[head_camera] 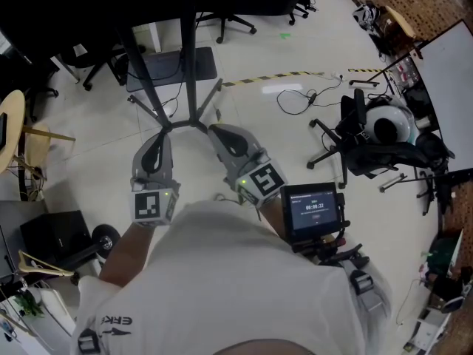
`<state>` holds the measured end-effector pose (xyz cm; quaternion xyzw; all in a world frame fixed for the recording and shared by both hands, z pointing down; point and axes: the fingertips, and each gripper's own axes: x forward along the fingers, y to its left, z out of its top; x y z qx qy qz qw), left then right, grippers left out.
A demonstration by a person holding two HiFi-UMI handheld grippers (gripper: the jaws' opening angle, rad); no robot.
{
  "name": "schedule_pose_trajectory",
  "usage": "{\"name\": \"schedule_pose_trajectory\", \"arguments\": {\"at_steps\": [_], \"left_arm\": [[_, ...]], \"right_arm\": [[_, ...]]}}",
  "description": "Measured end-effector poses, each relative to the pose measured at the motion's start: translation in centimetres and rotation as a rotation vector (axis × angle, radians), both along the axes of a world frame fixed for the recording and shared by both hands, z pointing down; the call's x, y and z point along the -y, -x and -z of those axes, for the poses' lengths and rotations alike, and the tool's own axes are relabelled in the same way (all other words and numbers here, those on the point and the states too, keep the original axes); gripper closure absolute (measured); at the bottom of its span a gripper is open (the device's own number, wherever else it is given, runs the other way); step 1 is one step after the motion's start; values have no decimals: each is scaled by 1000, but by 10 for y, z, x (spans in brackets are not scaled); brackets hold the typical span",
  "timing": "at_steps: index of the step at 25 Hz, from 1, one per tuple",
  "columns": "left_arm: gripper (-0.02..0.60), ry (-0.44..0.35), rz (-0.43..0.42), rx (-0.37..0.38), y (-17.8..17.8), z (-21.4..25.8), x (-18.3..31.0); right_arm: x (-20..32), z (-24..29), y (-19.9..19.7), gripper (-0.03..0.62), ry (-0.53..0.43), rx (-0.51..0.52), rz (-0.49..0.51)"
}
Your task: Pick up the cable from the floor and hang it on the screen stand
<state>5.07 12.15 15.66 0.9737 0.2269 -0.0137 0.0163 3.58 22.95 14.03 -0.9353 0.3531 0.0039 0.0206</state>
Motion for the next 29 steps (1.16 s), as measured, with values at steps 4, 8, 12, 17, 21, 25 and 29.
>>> {"name": "schedule_pose_trajectory", "arguments": {"at_steps": [4, 8, 12, 17, 21, 25, 29], "left_arm": [[580, 7, 2, 13, 1, -2, 0], [580, 7, -1, 15, 0, -3, -1], [580, 5, 1, 16, 0, -3, -3], [580, 4, 1, 13, 3, -2, -5], [580, 8, 5, 17, 4, -2, -4], [580, 7, 1, 16, 3, -1, -6], [580, 11, -2, 17, 0, 3, -8]], "right_arm": [[0, -2, 0, 582, 4, 10, -3], [-2, -4, -2, 582, 9, 26, -13], [-5, -4, -3, 582, 4, 20, -17], [-7, -6, -1, 582, -5, 27, -22], [-5, -4, -1, 582, -10, 19, -19], [-7, -5, -2, 582, 4, 30, -19], [-8, -2, -5, 582, 1, 29, -17]]}}
